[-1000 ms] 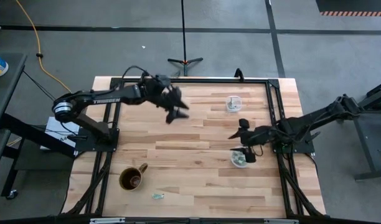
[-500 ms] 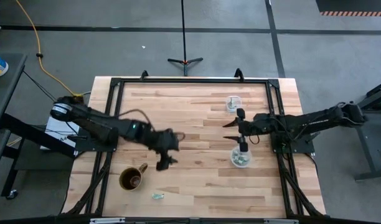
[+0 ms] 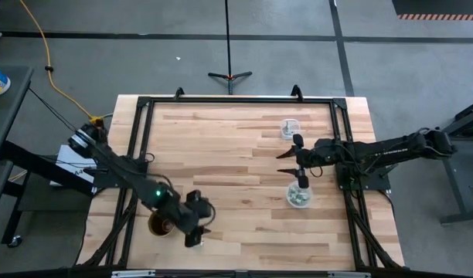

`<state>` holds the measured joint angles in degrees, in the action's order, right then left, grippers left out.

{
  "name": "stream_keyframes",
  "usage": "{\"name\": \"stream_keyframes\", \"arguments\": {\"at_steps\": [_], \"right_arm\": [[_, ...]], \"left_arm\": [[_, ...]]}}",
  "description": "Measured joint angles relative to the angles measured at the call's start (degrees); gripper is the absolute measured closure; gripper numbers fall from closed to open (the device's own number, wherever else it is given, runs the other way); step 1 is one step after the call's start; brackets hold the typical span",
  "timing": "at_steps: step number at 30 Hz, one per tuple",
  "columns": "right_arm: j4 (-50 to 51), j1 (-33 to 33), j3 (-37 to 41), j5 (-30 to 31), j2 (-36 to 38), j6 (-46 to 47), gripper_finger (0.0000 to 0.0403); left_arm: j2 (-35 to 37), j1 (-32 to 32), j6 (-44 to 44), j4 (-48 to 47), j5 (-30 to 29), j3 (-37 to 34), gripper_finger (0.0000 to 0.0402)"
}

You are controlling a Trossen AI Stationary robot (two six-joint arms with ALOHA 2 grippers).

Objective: Pick and place items into bin
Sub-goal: Put the green stevia packet into the bottom transparent bin

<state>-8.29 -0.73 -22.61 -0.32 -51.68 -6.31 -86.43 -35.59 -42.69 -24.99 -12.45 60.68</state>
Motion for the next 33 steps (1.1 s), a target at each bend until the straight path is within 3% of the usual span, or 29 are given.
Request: {"name": "stream_keyframes", "arguments": {"at_steps": [7,12,22,33], "right_arm": [[-1.31,-0.04,0.00,-0.10,-0.07,4.38,0.0194],[-1.50,-0.04,0.00,-2.93,-0.09,6.28,0.0196],[-2.71,-0.07,0.00,-3.66,-0.11,5.82,0.0198],[-2.78,-0.07,0.00,-4.50,-0.11,4.79,0.0198]], "left_arm": [[-6.99,-5.29,-2.87,-1.32,-0.15,7.22,0.0110],[-12.72,-7.46,-9.64,-4.38,0.29,10.47,0.0110],[-20.38,-8.32,-19.35,-6.82,9.06,11.09,0.0110],[-22.26,-8.33,-20.53,-12.26,10.40,11.09,0.0110]]}}
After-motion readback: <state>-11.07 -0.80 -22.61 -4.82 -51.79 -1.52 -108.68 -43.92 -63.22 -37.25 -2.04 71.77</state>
